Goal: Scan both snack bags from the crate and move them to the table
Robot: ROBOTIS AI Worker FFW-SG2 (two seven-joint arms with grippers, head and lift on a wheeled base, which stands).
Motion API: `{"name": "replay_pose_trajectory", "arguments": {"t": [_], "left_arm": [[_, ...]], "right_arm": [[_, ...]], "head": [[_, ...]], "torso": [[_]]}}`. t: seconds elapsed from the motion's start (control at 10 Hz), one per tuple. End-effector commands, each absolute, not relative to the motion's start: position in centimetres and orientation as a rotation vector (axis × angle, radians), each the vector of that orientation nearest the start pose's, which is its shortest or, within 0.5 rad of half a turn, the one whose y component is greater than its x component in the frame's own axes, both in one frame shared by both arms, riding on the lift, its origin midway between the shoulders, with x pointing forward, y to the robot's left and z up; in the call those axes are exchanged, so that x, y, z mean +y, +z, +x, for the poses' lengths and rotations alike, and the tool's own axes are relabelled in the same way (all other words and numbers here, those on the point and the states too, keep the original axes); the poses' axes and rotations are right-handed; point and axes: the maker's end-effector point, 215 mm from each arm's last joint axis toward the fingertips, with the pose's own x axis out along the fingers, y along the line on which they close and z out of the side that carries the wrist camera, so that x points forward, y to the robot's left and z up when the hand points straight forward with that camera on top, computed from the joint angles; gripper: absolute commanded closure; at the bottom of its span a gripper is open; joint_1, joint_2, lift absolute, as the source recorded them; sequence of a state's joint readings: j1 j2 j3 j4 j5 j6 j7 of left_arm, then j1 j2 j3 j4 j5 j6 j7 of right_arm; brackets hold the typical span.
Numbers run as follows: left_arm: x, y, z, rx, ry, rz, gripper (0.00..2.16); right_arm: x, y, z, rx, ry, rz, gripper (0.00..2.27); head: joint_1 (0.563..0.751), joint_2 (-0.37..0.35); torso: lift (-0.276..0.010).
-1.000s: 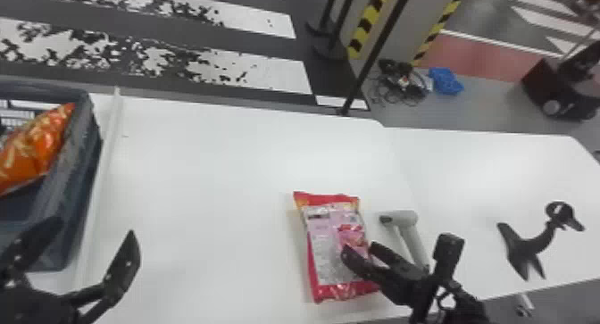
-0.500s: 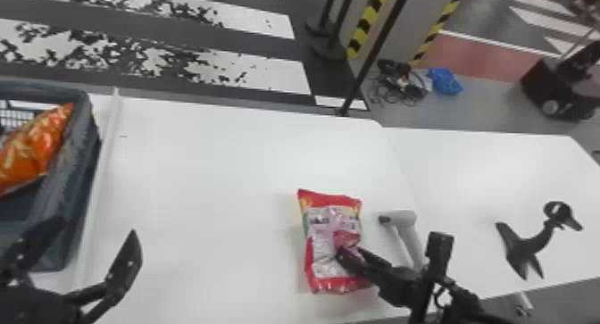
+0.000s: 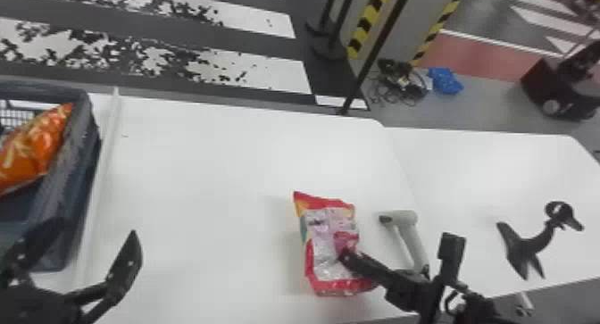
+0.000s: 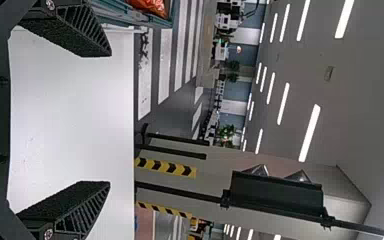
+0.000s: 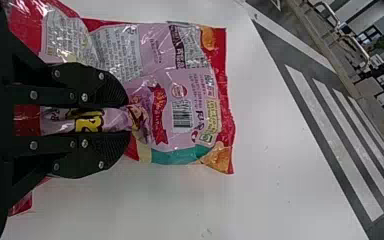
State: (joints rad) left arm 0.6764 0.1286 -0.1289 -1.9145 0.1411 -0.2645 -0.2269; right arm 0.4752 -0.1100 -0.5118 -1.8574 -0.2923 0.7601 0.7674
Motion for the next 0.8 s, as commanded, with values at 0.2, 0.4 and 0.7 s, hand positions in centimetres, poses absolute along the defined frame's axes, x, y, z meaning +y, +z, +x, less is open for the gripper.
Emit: {"name": "replay_pose_trajectory", "arguments": {"t": [0.2,0.4,0.7], "left_arm": [[13.3,-40.0,35.0,0.071,-0.363,-0.119,0.08],[13.4,-39.3,34.5,0.049,-0.363,-0.119,0.08],[13.3,-40.0,34.4,0.065,-0.364,-0.117,0.08]], "right_arm": [[-38.2,-41.0,34.4,0.532,0.275,0.558,2.24],[-47.0,-39.3,36.9,0.419,0.119,0.575,2.24],[-64.3,-42.4,38.9,0.352,-0.202,0.436,2.24]], "head": [[0.695,-0.35],[0.695,-0.35],[0.695,-0.35]], "torso": [[-0.087],[-0.087],[-0.087]]}}
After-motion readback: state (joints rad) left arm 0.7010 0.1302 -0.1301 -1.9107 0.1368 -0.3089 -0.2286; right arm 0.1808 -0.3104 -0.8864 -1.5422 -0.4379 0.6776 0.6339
